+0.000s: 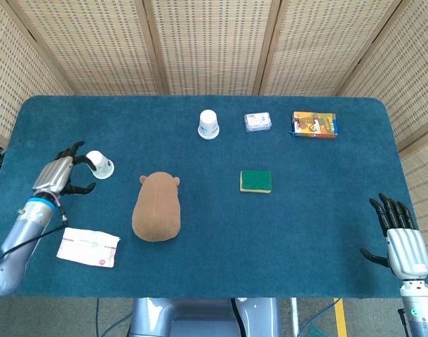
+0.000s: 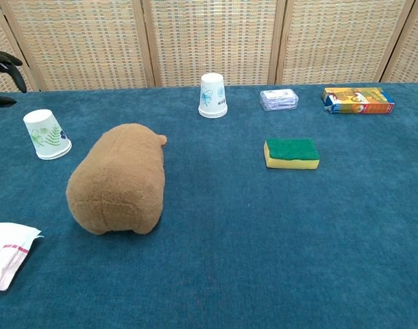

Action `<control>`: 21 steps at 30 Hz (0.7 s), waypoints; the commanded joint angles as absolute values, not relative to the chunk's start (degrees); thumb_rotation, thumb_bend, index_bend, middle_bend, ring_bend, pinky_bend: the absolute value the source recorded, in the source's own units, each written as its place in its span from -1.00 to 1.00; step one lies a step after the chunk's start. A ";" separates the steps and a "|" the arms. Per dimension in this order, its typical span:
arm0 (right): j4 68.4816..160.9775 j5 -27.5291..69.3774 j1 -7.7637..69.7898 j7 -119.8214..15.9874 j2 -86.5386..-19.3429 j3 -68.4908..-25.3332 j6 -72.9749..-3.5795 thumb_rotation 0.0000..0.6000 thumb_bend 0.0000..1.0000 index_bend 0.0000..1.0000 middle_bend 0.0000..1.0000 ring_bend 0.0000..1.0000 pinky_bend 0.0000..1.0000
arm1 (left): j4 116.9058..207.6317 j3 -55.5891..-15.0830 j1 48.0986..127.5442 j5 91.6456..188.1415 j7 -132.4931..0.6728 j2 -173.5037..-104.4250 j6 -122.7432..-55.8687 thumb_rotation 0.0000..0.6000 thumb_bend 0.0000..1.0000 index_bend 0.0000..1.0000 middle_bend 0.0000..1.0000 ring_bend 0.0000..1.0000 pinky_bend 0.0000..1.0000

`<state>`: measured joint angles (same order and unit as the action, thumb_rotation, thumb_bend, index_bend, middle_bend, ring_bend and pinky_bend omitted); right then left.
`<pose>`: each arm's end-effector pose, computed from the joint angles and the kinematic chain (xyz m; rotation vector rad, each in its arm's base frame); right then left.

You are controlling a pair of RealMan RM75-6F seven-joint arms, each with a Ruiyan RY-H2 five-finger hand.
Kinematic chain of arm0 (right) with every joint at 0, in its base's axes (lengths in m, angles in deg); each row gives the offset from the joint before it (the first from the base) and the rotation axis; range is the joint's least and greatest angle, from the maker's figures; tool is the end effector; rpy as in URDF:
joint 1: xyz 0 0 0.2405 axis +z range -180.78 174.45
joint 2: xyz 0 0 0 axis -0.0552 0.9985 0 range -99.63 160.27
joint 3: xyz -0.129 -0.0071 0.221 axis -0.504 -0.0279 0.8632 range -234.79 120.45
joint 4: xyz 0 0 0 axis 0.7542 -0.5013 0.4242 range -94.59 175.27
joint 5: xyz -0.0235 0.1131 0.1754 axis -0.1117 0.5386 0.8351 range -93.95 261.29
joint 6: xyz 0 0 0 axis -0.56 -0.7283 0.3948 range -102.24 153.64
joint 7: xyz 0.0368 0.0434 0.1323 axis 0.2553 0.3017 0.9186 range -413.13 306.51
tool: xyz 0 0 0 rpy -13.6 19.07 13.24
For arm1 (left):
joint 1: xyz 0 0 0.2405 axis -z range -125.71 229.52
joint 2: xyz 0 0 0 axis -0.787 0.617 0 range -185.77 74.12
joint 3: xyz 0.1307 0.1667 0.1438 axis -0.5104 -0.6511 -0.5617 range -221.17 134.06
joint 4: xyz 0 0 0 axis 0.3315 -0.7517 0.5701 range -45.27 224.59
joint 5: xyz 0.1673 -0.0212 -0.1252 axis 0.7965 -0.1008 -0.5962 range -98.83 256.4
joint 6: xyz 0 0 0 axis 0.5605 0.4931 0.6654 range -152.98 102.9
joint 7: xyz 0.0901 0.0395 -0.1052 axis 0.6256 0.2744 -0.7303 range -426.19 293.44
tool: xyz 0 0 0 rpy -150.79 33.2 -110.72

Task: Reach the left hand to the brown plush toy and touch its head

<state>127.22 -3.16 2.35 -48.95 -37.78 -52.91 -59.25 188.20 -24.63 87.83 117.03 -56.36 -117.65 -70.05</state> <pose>-0.3178 -0.1907 0.1480 1.3677 -0.9142 0.9756 -0.2182 0.3601 0.1279 -1.4025 -1.4037 -0.8342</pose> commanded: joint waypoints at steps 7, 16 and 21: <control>126.66 -2.40 2.44 -47.60 -37.65 -52.55 -58.91 1.00 -0.72 -0.98 -1.00 -1.00 -1.00 | 179.58 -27.97 99.49 102.03 -50.67 -123.64 -64.79 1.00 -0.29 -0.06 -1.00 -1.00 -1.00; 126.07 -1.39 2.38 -45.62 -37.22 -52.05 -58.62 1.00 -0.72 -0.98 -1.00 -1.00 -1.00 | 175.60 -32.31 106.01 94.04 -45.91 -127.82 -64.41 1.00 -0.29 -0.06 -1.00 -1.00 -1.00; 125.89 -1.16 2.33 -45.04 -37.14 -51.93 -58.62 1.00 -0.72 -0.98 -1.00 -1.00 -1.00 | 173.71 -33.19 107.87 91.46 -45.76 -129.77 -63.73 1.00 -0.28 -0.06 -1.00 -1.00 -1.00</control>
